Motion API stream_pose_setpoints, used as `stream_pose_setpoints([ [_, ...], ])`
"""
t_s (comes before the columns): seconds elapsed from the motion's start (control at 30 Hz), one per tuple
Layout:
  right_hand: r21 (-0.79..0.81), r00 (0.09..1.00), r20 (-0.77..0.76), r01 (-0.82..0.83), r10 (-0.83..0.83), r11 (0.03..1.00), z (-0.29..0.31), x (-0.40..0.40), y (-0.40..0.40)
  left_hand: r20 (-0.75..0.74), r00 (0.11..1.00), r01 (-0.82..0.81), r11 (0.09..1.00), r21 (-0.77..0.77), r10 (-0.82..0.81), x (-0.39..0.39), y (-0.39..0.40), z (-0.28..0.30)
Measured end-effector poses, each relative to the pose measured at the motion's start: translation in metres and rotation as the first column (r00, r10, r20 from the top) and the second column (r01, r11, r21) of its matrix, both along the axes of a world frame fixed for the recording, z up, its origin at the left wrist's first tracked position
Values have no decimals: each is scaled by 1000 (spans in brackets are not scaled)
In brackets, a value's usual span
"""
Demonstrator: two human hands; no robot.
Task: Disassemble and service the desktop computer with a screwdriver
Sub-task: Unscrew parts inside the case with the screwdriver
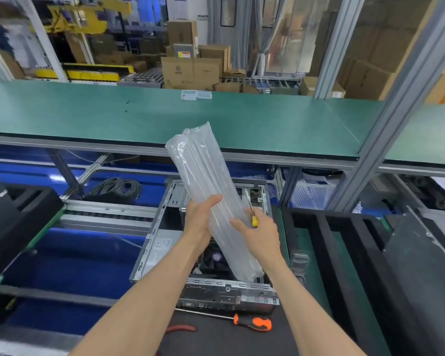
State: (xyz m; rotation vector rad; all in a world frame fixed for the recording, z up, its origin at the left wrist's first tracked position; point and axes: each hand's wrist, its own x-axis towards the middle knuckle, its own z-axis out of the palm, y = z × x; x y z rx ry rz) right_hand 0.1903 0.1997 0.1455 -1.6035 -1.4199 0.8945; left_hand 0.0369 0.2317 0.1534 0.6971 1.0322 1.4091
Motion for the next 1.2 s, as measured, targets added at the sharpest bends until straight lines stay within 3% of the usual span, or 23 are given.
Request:
stream_pose_setpoints([
  [0.13, 106, 1000, -28, 1, 2, 994, 17, -15, 9, -12, 1000, 8, 1000, 23, -8, -8, -2, 6],
  [0.37, 206, 996, -59, -59, 73, 977, 44, -37, 15, -202, 976, -74, 996, 48, 82, -30, -5, 29],
  [0.53, 137, 974, -76, -200, 211, 970, 48, -61, 9, -159, 985, -64, 998, 17, 65, -69, -38, 29],
  [0.67, 95, 941, -45, -331, 337, 939, 37, -92, -14, -141, 963, -231, 973, 2, 229, -105, -89, 14],
  [0.9, 0, 753, 98, -653, 650, 757, 14, -159, -76, -257, 817, -553, 827, -102, 515, -164, -205, -23],
  [1.2, -167, 512, 169, -828, 842, 536, -7, -203, -137, -255, 644, -765, 600, -235, 721, -186, -330, -81],
])
